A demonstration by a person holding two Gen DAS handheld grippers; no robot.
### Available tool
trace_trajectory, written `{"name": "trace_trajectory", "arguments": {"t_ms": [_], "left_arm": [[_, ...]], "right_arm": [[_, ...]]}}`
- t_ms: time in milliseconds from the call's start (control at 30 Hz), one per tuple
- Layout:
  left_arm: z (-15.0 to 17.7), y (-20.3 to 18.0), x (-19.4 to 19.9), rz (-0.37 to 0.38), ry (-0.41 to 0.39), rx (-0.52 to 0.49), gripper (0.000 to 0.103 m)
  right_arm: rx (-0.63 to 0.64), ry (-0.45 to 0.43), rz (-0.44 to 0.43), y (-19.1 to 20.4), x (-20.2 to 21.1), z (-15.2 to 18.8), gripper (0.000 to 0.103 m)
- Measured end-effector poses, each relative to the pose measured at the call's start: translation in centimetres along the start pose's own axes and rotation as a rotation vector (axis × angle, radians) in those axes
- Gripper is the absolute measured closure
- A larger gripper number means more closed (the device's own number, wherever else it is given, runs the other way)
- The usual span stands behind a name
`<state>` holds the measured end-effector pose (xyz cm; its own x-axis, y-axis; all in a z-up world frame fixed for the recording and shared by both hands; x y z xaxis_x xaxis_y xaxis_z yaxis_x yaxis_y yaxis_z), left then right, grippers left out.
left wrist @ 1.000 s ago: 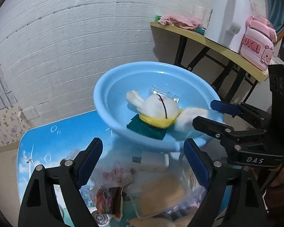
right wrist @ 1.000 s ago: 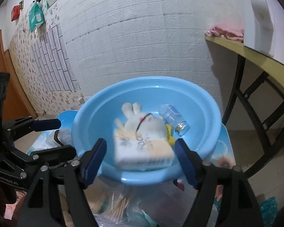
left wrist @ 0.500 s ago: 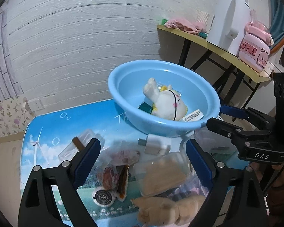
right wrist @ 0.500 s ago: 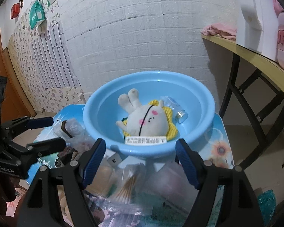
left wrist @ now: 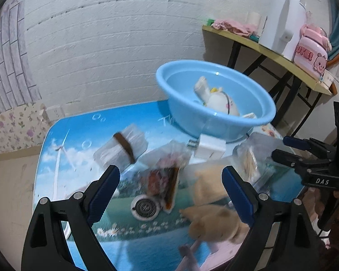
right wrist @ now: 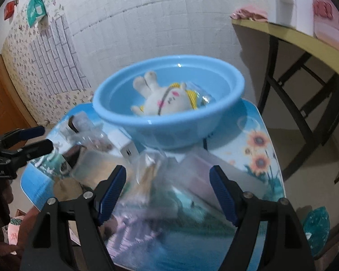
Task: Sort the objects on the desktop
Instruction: 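Withdraw both grippers from the basin back over the table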
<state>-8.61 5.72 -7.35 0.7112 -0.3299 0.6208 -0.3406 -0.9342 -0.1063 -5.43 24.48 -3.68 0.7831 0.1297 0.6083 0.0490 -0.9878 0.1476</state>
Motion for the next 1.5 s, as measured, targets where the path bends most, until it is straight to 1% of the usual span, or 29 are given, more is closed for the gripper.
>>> {"name": "trace_trajectory", "arguments": {"t_ms": [133, 233, 533, 800, 1067, 1300, 1500], "left_arm": [[1.6, 0.8, 0.2, -0.022, 0.019, -0.004, 0.011], [2.7, 1.3, 0.4, -0.027, 0.034, 0.008, 0.011], [3.6, 2.1, 1.5, -0.038, 0.027, 0.032, 0.011], [4.3, 1.6, 2.1, -0.023, 0.03, 0.033, 0.011], [5.6, 1.3, 2.3, -0.017, 0.051, 0.034, 0.011], [6.0, 0.7, 2.6, -0.008, 0.046, 0.03, 0.011], [7.0, -0.2, 2.2, 0.009, 0.066, 0.022, 0.011]], "right_arm": [[-0.025, 0.021, 0.01, -0.5, 0.3, 1.2, 0.026], [-0.017, 0.031, 0.015, -0.4, 0.4, 1.7, 0.026], [-0.002, 0.046, 0.008, 0.4, 0.9, 2.4, 0.026], [-0.003, 0.054, 0.004, 0.9, 1.4, 2.9, 0.026], [0.002, 0.067, -0.012, 1.4, 1.6, 3.7, 0.026], [-0.009, 0.065, -0.018, 1.4, 1.7, 3.8, 0.026], [-0.009, 0.064, -0.022, 1.3, 1.7, 3.9, 0.026]]}}
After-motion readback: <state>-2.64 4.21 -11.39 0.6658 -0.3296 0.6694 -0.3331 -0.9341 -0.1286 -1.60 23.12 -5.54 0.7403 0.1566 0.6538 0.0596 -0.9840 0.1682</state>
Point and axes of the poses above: each gripper's, at about its wrist camera, not at the fingertips, and x roughly against the way its jaws point, y to its left, z to its underside, the point moved 8 cm from there along -x, roughly the way its jaws point, and after that the axes turned 8 degrees about -y, right-handed, at the moved point
